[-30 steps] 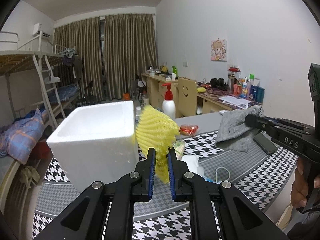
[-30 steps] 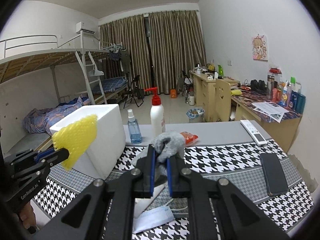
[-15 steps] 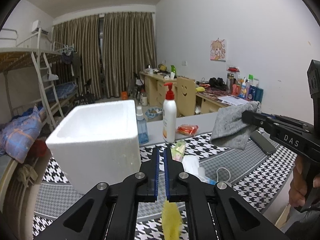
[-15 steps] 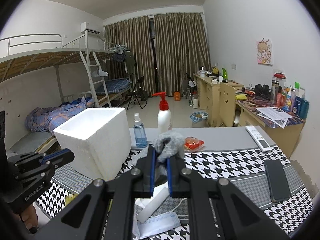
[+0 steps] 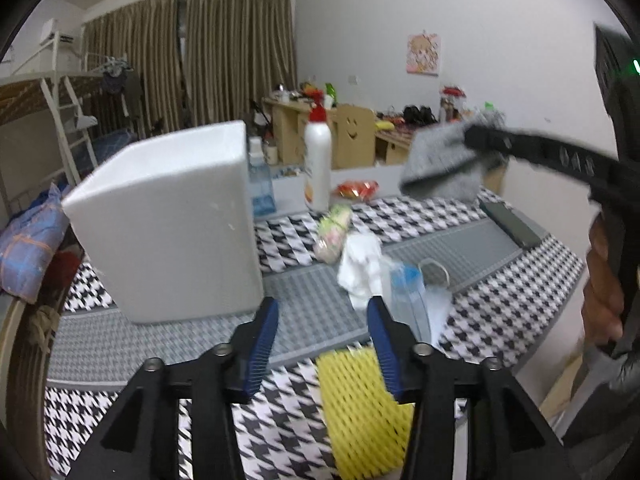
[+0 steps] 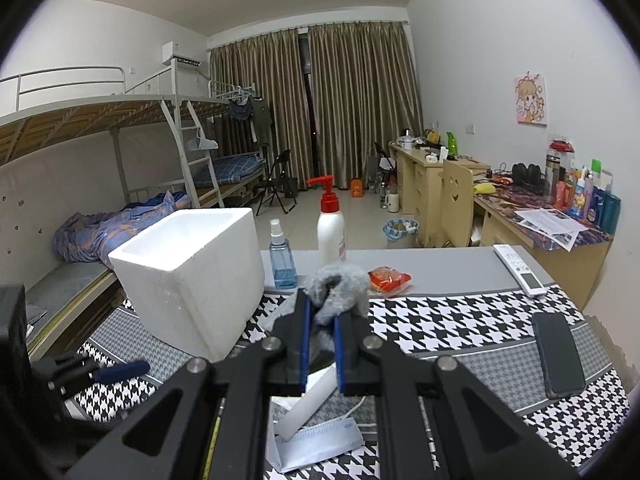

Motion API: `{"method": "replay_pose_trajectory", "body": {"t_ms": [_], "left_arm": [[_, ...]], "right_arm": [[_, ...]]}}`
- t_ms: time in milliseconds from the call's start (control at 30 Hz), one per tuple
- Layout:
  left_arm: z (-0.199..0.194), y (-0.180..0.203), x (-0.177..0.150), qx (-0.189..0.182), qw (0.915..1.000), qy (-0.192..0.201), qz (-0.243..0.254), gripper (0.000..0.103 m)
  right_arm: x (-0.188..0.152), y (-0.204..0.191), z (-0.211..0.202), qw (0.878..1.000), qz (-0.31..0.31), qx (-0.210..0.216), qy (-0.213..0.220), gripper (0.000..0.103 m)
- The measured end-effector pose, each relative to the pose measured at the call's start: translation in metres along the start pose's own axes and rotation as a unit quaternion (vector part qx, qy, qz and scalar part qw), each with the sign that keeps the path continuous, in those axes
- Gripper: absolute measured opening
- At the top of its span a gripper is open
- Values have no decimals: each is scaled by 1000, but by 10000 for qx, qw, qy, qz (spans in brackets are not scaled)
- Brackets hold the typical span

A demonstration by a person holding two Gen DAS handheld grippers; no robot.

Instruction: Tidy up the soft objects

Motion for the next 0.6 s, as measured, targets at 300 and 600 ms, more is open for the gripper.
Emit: {"method": "replay_pose_trajectory", "body": {"t_ms": [300, 600], "left_arm": [[19, 9, -23, -3, 9987, -519, -16, 58], [37, 11, -44, -89, 9948, -1010, -86, 58]], "right_arm": [[-4, 0, -3, 10000, -2, 55, 3, 13], [-5, -2, -2, 10000, -3, 72, -16, 13]]}}
Point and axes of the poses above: each gripper's, at about its wrist camera, not at the fingertips, and z roughly the way its jaws point, y to its right, x to its top, the point moved 2 cm from there along z, roughly the way its jaws point, and after that the axes turned 5 degrees about z, right-handed, at the moved point
